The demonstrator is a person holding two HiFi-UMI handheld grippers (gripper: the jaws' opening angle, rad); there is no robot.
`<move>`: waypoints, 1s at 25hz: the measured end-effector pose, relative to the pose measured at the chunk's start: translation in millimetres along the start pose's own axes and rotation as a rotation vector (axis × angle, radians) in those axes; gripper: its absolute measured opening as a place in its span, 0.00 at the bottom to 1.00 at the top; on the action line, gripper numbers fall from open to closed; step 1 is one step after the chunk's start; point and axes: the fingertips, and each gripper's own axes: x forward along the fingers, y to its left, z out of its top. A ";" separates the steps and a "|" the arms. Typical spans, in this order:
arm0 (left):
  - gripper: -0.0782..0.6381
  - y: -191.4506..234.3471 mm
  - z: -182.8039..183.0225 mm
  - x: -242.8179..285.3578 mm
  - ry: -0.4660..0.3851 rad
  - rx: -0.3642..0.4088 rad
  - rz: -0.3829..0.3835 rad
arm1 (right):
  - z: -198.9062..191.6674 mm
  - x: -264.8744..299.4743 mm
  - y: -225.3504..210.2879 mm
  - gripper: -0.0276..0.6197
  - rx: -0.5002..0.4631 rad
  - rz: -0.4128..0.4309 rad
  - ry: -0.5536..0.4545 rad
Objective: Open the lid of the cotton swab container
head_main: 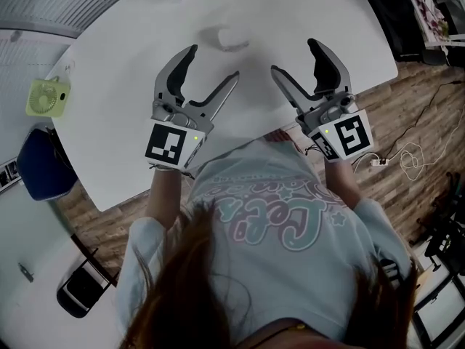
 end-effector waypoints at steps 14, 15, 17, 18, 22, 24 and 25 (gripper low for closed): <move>0.55 10.1 -46.9 40.0 0.098 0.002 -0.069 | -11.5 2.1 -14.1 0.58 -0.001 0.010 0.039; 0.55 12.5 -52.2 41.3 0.105 0.008 -0.071 | -11.9 1.5 -14.1 0.58 -0.001 0.008 0.040; 0.55 18.2 -64.7 43.8 0.118 0.025 -0.075 | -14.8 0.9 -13.2 0.58 -0.001 0.004 0.045; 0.55 20.7 -70.4 45.6 0.124 0.028 -0.075 | -17.3 0.8 -12.8 0.58 -0.001 0.003 0.049; 0.55 21.5 -84.6 53.7 0.176 0.034 -0.088 | -19.8 -4.1 -14.5 0.58 0.002 0.000 0.062; 0.55 19.2 -84.1 57.1 0.195 0.039 -0.098 | -17.1 -6.2 -15.5 0.58 0.004 0.001 0.065; 0.55 18.9 -84.4 58.7 0.199 0.041 -0.103 | -17.0 -6.1 -15.3 0.58 0.002 0.003 0.068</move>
